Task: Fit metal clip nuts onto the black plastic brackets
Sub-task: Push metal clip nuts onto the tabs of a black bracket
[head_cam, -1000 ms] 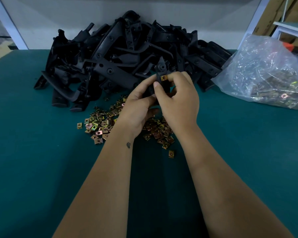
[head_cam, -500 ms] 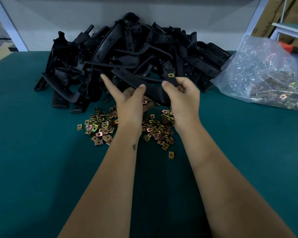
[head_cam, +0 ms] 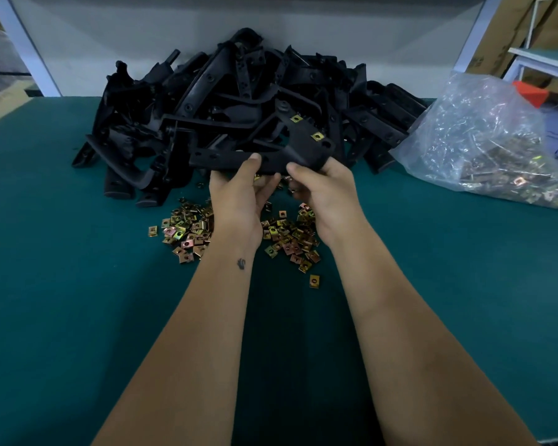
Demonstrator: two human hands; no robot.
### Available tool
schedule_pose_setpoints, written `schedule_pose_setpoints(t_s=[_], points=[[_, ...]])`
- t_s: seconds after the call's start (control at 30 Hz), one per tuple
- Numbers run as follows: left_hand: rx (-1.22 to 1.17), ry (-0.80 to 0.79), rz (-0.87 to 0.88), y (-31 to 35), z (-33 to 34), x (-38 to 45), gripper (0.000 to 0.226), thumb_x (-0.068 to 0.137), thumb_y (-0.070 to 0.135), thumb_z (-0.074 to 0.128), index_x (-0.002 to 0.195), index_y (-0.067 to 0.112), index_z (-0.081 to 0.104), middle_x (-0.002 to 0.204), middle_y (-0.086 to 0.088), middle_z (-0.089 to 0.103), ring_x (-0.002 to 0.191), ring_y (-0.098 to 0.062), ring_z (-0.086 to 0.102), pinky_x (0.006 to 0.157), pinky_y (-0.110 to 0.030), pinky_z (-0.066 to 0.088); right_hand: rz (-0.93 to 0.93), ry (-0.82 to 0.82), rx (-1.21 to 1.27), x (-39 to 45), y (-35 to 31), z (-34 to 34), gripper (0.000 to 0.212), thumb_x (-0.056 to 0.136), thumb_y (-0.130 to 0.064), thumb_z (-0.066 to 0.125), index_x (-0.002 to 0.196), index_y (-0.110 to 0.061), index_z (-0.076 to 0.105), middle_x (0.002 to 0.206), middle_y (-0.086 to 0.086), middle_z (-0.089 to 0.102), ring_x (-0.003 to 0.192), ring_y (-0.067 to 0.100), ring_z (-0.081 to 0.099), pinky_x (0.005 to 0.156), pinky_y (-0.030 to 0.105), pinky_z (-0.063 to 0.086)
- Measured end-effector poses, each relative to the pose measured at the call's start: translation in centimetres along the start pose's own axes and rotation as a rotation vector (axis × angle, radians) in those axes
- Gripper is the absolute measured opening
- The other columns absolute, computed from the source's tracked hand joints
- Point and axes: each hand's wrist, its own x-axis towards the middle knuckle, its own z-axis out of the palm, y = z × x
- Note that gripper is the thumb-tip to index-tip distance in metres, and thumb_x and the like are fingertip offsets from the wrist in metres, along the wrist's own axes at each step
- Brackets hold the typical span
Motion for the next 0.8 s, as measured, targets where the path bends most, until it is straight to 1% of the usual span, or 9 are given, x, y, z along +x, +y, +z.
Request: schedule_pose_setpoints(t_s=[0.13,0.23,0.3,0.37,0.43,0.47,0.5,0.67,0.8], points=[[0.069,0.013,-0.047,-0.8,1.6,-1.9,0.017,0.094,0.011,0.065,0.104,0.022,0.058,0.098,-0.001,0.071,0.082,-0.015,0.070,0.068,-0.027,0.057,0.034,0.146,0.199,-0.8,-0.9,-0.7,0.013,0.085,-0.001,0.069,0.084,-0.015,0.069,0.079,0.001,0.068,0.066,0.013,0.057,0.062,0.027,0.048],[0.064,0.003,-0.118,-2.3,4.0,-4.3,0.032,0.094,0.017,0.066,0.124,0.025,0.057,0.118,-0.001,0.068,0.106,-0.020,0.065,0.091,-0.038,0.056,0.044,0.249,0.328,-1.9,-1.8,-2.3,0.016,0.085,-0.001,0.069,0.080,-0.016,0.067,0.077,0.000,0.068,0.064,0.013,0.055,0.059,0.026,0.048],[0.059,-0.015,-0.153,-3.8,6.2,-6.3,0.038,0.094,0.018,0.065,0.130,0.022,0.054,0.120,-0.003,0.067,0.109,-0.022,0.065,0.095,-0.041,0.054,0.059,0.346,0.431,-3.1,-2.6,-3.8,0.014,0.086,-0.001,0.067,0.081,-0.014,0.065,0.072,0.000,0.065,0.055,0.010,0.054,0.053,0.024,0.046],[0.093,-0.048,-0.197,-5.5,8.5,-8.5,0.033,0.094,0.017,0.065,0.125,0.018,0.055,0.113,-0.004,0.069,0.101,-0.021,0.068,0.092,-0.039,0.056,0.063,0.448,0.518,-4.6,-3.5,-6.1,0.012,0.088,-0.002,0.065,0.081,-0.012,0.063,0.063,0.001,0.062,0.046,0.008,0.051,0.047,0.022,0.043],[0.143,-0.113,-0.247,-7.4,10.8,-11.0,0.024,0.095,0.016,0.063,0.118,0.013,0.056,0.088,-0.001,0.070,0.071,-0.013,0.068,0.067,-0.028,0.057,0.045,0.547,0.559,-6.4,-4.4,-9.0,0.012,0.089,-0.003,0.063,0.080,-0.011,0.061,0.054,0.001,0.057,0.040,0.010,0.046,0.043,0.021,0.038],[0.159,-0.165,-0.279,-8.4,11.9,-12.5,0.025,0.095,0.015,0.062,0.119,0.008,0.056,0.078,-0.001,0.067,0.058,-0.011,0.062,0.054,-0.024,0.052,0.022,0.607,0.572,-7.5,-5.0,-10.7,0.013,0.090,-0.004,0.062,0.079,-0.011,0.060,0.053,0.002,0.056,0.039,0.010,0.044,0.042,0.021,0.036],[0.179,-0.221,-0.317,-9.5,13.0,-14.1,0.028,0.096,0.014,0.061,0.121,0.004,0.055,0.074,-0.002,0.065,0.051,-0.010,0.058,0.048,-0.022,0.047,-0.009,0.674,0.587,-8.5,-5.6,-12.7,0.014,0.090,-0.003,0.061,0.078,-0.012,0.059,0.054,0.004,0.056,0.038,0.011,0.043,0.041,0.021,0.035],[0.188,-0.458,-0.538,-14.9,17.9,-24.9,0.024,0.095,0.014,0.063,0.118,0.011,0.055,0.093,-0.008,0.070,0.063,-0.014,0.064,0.056,-0.025,0.053,-0.183,1.014,0.607,-15.7,-7.9,-23.3,0.010,0.090,-0.004,0.060,0.082,-0.008,0.057,0.055,0.008,0.057,0.034,0.013,0.044,0.037,0.019,0.033],[0.248,-0.662,-0.797,-18.1,18.9,-32.3,0.025,0.097,0.018,0.062,0.121,0.012,0.058,0.079,-0.001,0.068,0.051,-0.008,0.064,0.048,-0.019,0.051,-0.233,1.249,0.679,-22.5,-7.5,-30.4,0.007,0.089,-0.008,0.062,0.093,-0.005,0.057,0.057,0.007,0.050,0.039,0.014,0.044,0.041,0.023,0.035]])
